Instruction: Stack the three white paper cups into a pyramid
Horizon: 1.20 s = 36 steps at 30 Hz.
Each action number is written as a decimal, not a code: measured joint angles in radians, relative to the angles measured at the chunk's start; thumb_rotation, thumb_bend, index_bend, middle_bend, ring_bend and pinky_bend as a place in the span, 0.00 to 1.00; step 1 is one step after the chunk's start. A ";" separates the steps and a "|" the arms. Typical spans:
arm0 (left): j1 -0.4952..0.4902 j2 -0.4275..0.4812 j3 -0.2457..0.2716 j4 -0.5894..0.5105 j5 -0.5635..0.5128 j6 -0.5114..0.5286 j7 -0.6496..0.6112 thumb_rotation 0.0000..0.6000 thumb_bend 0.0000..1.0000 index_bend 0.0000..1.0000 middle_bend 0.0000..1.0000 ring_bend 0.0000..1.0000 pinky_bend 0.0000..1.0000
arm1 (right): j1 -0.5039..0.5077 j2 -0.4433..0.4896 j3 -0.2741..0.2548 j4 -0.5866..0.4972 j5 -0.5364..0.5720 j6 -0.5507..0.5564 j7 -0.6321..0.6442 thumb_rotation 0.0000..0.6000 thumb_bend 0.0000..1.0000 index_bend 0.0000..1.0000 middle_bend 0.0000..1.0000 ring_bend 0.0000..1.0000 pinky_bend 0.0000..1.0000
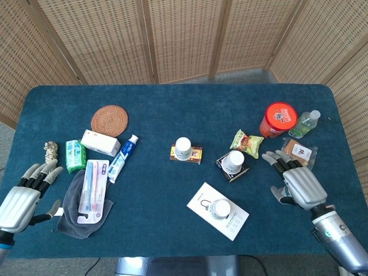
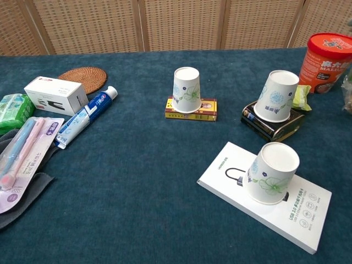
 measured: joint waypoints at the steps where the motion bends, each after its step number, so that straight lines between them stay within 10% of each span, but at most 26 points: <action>1: -0.002 0.000 -0.001 -0.001 -0.001 -0.003 0.002 0.82 0.49 0.03 0.00 0.00 0.00 | 0.015 -0.002 0.007 -0.003 0.012 -0.018 -0.006 1.00 0.45 0.00 0.00 0.00 0.15; 17: -0.002 0.004 -0.002 0.011 -0.032 -0.009 -0.013 0.82 0.50 0.03 0.00 0.00 0.00 | 0.276 -0.131 0.087 0.047 0.269 -0.294 -0.181 1.00 0.44 0.00 0.00 0.00 0.16; 36: -0.004 -0.009 -0.009 0.048 -0.062 -0.016 -0.048 0.81 0.50 0.02 0.00 0.00 0.00 | 0.407 -0.257 0.037 0.216 0.450 -0.409 -0.279 1.00 0.45 0.00 0.00 0.00 0.21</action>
